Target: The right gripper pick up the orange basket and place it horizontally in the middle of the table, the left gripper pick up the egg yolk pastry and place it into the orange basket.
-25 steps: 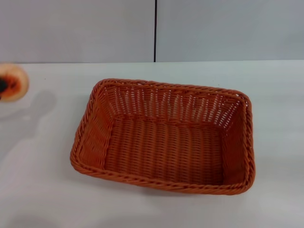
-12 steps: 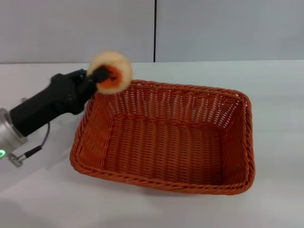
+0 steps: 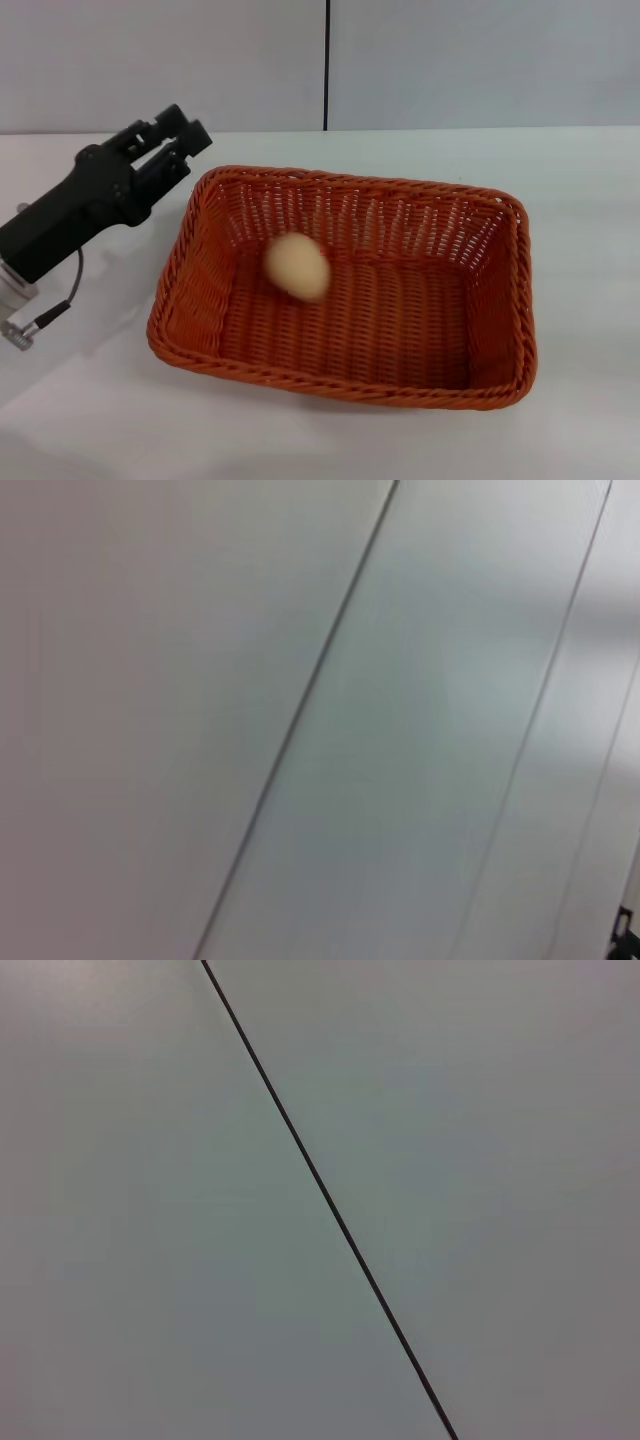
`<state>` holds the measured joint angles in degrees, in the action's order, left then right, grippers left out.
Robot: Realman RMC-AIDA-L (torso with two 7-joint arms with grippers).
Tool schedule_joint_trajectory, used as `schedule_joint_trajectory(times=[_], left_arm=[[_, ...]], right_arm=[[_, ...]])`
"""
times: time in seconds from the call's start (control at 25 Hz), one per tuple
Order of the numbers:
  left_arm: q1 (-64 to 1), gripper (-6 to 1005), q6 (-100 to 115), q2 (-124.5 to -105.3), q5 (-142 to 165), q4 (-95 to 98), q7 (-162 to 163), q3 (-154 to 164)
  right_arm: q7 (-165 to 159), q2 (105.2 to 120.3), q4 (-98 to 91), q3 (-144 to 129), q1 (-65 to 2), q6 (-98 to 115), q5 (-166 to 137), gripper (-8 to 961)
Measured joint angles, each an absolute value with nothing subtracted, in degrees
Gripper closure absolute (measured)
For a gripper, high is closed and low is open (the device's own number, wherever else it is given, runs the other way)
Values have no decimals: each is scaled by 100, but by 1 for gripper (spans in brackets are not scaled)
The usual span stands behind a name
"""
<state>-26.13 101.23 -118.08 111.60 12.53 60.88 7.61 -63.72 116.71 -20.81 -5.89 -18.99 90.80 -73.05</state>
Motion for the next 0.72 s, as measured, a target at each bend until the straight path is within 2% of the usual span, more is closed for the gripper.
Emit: schedule_joint_trajectory(times=[0.52, 0.72], left_arm=[[-2320, 381, 10329, -11814, 9885, 1025, 5515, 771], [-2054, 148, 10418, -11824, 8775, 667, 4971, 742]], right_arm=[[-6363, 11671, -2078, -589, -1906, 9079, -7294, 520], [-6363, 11681, -2075, -556, -1842, 9122, -7270, 520]])
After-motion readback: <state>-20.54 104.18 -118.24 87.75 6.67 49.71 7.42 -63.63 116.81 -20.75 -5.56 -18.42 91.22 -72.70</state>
